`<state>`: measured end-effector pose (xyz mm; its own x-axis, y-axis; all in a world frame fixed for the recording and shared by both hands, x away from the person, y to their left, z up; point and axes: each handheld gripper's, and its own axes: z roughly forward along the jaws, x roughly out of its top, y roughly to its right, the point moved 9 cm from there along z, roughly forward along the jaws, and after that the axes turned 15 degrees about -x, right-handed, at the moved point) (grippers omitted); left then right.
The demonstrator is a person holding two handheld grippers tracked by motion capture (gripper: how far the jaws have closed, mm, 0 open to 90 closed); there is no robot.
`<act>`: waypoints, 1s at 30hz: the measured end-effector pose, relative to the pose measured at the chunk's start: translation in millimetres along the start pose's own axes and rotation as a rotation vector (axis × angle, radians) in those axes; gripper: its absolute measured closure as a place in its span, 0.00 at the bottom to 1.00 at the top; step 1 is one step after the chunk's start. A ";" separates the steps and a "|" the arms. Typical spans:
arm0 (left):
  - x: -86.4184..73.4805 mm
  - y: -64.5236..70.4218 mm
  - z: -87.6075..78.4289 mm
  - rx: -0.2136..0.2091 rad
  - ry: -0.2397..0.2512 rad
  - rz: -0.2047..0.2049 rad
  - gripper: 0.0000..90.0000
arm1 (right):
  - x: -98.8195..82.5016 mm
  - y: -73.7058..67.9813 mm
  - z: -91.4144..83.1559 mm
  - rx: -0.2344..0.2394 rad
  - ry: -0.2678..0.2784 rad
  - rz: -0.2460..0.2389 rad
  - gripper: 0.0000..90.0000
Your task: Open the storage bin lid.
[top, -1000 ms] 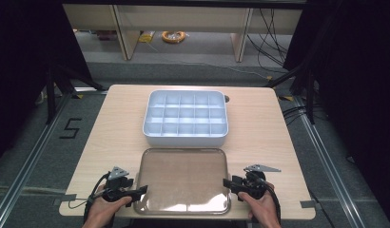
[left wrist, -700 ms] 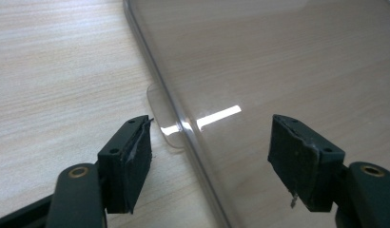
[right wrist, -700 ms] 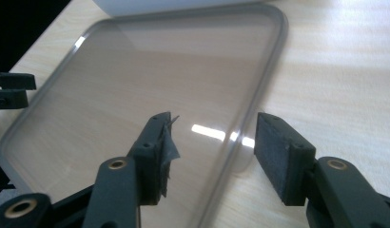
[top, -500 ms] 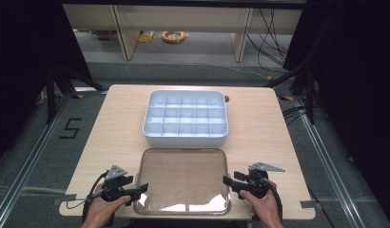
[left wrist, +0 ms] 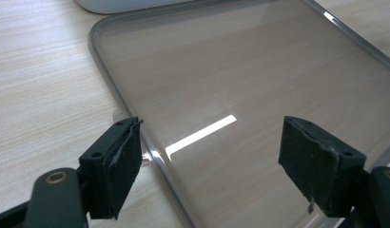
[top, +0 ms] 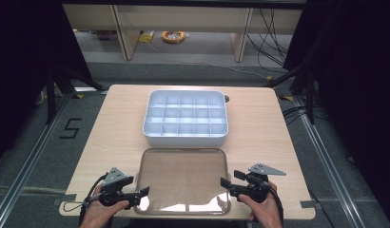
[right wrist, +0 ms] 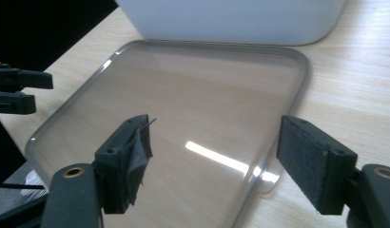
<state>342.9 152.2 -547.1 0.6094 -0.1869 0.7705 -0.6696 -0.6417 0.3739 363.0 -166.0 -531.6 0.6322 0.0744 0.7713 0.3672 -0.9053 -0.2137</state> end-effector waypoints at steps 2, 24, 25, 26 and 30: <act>0.2 3.0 -0.9 0.000 0.006 0.011 0.24 | -1.2 -6.0 -2.5 0.026 0.007 0.013 0.30; -10.8 23.5 -8.2 -0.026 0.001 0.064 0.23 | -20.5 -24.3 -22.4 0.048 0.002 -0.062 0.25; -11.3 24.1 -9.0 -0.017 -0.003 0.069 0.23 | -20.7 -23.1 -20.5 0.040 0.016 -0.086 0.24; -11.1 25.6 -8.4 -0.025 0.003 0.073 0.23 | -21.4 -23.5 -20.5 0.054 0.029 -0.110 0.24; -13.1 28.3 -9.7 -0.028 -0.008 0.088 0.23 | -27.4 -31.0 -24.7 0.077 -0.004 -0.070 0.22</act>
<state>311.8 143.7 -541.7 0.5511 -0.2470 0.7970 -0.7321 -0.6014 0.3198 317.4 -150.3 -531.3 0.6054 0.1382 0.7838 0.4619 -0.8630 -0.2046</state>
